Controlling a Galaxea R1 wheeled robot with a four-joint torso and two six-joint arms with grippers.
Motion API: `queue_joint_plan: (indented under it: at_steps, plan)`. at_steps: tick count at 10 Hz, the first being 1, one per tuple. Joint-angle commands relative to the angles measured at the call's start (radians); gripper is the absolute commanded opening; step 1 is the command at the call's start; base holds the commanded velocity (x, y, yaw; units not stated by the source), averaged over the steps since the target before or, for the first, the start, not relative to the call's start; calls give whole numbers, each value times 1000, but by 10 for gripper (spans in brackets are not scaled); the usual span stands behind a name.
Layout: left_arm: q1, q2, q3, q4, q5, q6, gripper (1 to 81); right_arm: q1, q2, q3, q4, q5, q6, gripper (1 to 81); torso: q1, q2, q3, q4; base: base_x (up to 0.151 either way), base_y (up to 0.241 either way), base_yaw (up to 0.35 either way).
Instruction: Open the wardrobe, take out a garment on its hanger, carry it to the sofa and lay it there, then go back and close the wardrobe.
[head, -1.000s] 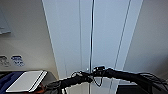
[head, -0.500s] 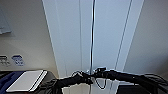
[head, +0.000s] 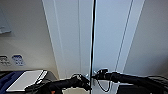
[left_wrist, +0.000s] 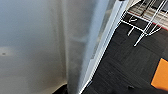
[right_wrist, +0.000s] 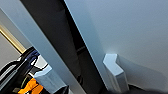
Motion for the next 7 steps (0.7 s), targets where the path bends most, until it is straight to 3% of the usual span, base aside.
queue_joint_plan:
  at_steps: [1,7]
  plan:
    - [-12,-54,425,-137,-188,4,811,94,-21,194,39,52,18,811,0,0,0,0,0,0,0]
    - [120,-284,626,-139,-320,3,811,-5,-251,468,23,137,0,811,1,0,0,0,0,0,0]
